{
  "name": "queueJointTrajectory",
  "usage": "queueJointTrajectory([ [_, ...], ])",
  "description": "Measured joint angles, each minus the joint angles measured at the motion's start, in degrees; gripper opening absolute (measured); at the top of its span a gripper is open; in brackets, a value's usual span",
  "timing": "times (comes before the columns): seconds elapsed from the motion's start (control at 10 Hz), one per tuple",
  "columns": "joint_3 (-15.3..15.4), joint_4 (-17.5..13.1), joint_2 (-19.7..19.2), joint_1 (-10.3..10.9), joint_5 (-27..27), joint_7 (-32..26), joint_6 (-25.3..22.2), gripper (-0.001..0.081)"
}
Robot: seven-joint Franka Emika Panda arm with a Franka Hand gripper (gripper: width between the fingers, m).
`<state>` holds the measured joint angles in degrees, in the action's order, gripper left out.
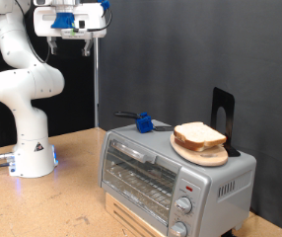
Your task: Make a piece of toast with the oven
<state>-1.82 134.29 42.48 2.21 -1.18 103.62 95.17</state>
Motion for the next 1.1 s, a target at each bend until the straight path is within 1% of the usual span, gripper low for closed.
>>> queueJointTrajectory([
  [0.1,-0.7,0.2,-0.3,1.3,-0.1,-6.5,1.8,0.0800],
  [0.2,-1.1,0.5,-1.4,2.6,-0.2,-12.8,5.5,0.0800],
  [0.3,-1.4,0.7,-3.2,3.7,-0.8,-18.7,10.2,0.0800],
  [0.4,-1.3,1.0,-5.3,4.1,-3.0,-23.3,15.7,0.0800],
  [0.5,-1.1,1.1,-6.6,4.3,-4.9,-26.6,18.9,0.0800],
  [0.6,-1.3,1.1,-6.4,4.3,-2.8,-26.5,17.9,0.0800],
  [0.7,-2.6,1.1,-6.1,5.4,1.0,-31.6,17.4,0.0800],
  [0.8,-4.7,0.8,-6.0,7.4,3.5,-38.5,15.2,0.0800],
  [0.9,-6.0,-0.2,-6.5,8.8,4.0,-44.4,11.1,0.0800],
  [1.0,-6.1,-1.3,-7.8,9.4,3.8,-46.7,8.5,0.0800],
  [1.1,-5.6,-2.1,-9.5,9.4,3.3,-45.9,8.3,0.0800],
])
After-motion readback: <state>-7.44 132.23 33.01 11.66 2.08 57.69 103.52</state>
